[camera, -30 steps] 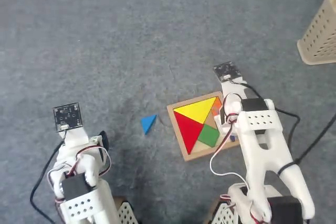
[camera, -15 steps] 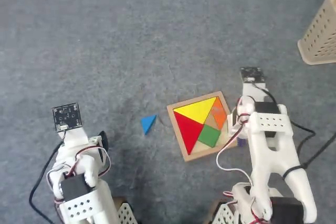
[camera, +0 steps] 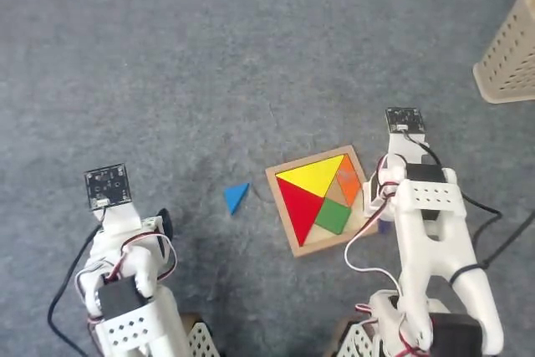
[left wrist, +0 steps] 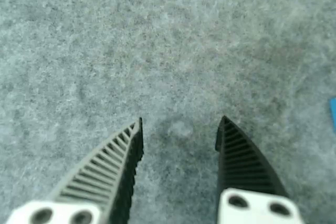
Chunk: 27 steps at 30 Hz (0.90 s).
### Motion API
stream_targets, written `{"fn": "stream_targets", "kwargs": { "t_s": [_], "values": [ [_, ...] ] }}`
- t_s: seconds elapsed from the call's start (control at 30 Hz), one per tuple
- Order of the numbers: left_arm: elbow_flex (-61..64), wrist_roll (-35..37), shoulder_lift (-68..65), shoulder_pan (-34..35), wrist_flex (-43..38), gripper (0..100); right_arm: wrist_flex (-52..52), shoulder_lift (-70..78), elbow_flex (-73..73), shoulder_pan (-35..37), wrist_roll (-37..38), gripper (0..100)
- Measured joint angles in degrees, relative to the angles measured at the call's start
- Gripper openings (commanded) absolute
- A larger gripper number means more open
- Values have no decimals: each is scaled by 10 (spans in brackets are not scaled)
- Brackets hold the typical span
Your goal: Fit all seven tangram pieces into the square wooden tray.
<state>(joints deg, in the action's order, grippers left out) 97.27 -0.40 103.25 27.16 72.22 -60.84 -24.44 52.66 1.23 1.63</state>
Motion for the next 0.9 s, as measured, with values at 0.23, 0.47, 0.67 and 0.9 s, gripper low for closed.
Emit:
{"fn": "stream_targets", "kwargs": {
  "t_s": [0.23,0.47,0.67,0.9],
  "values": [
    [0,0,0,0,0,216,25,0,0,104,-55,11],
    [0,0,0,0,0,216,67,0,0,170,-132,143],
    [0,0,0,0,0,216,68,0,31,171,-193,210],
    [0,0,0,0,0,216,68,0,35,170,-192,210]
  ]
}}
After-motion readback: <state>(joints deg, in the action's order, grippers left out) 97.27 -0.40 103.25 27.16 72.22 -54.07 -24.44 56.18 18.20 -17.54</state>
